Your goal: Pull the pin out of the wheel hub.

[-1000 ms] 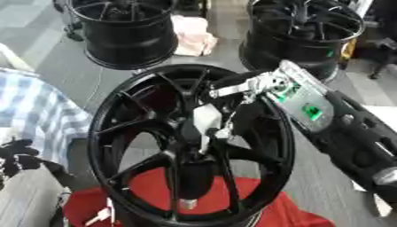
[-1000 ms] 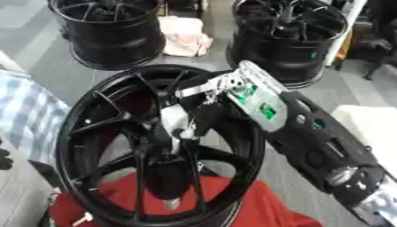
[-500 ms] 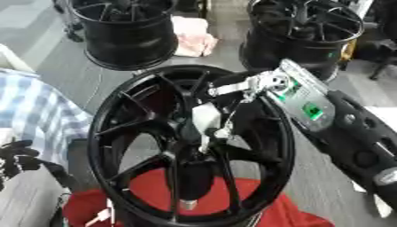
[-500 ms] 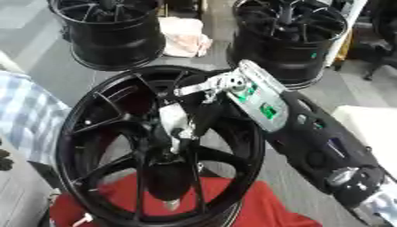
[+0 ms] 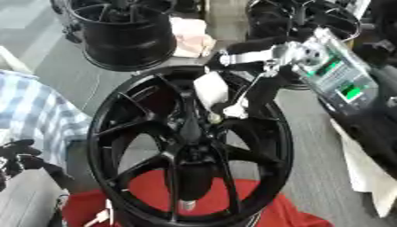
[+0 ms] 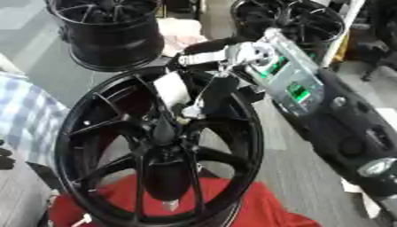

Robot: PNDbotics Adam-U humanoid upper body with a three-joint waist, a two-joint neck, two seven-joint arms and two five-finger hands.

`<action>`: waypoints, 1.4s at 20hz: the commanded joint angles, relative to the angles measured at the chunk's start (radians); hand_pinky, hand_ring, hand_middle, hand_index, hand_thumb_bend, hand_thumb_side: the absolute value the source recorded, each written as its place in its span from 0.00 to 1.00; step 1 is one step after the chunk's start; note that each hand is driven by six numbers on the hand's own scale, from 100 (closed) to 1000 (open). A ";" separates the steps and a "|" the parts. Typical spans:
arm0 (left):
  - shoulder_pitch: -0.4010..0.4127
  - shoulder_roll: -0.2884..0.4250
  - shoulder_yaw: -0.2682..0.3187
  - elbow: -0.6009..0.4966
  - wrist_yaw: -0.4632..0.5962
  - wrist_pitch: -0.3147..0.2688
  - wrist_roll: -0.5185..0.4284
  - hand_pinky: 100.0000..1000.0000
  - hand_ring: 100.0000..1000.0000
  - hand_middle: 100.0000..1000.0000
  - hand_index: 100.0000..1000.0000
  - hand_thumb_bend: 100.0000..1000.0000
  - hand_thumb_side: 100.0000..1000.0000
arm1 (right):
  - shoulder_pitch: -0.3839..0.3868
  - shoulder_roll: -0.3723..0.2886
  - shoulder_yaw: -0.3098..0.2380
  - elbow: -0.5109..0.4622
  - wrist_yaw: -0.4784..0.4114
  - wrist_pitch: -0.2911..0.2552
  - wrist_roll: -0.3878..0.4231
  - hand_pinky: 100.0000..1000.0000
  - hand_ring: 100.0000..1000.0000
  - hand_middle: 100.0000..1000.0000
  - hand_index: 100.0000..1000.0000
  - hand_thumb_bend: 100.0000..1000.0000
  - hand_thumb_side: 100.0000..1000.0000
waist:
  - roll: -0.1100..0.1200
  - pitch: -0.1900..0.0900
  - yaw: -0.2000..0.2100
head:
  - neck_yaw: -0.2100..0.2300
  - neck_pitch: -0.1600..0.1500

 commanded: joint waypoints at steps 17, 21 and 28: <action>-0.016 0.031 0.068 -0.017 0.005 -0.003 0.064 0.71 0.65 0.61 0.82 0.16 0.66 | 0.464 -0.157 -0.531 0.229 0.284 0.302 -0.317 0.80 0.81 0.87 0.92 0.27 0.47 | 0.021 0.024 -0.092 | 0.086 -0.052; -0.017 0.031 0.062 -0.011 0.002 -0.006 0.060 0.71 0.65 0.61 0.82 0.16 0.66 | 0.570 -0.052 -0.637 0.192 0.338 0.344 -0.382 0.76 0.76 0.81 0.89 0.17 0.47 | 0.020 0.020 -0.082 | 0.074 -0.048; -0.014 0.028 0.033 0.010 -0.009 -0.017 0.031 0.72 0.65 0.61 0.81 0.15 0.66 | 0.757 0.113 -0.774 0.002 0.263 0.241 -0.501 0.71 0.71 0.74 0.85 0.00 0.47 | 0.023 0.006 -0.035 | 0.030 -0.030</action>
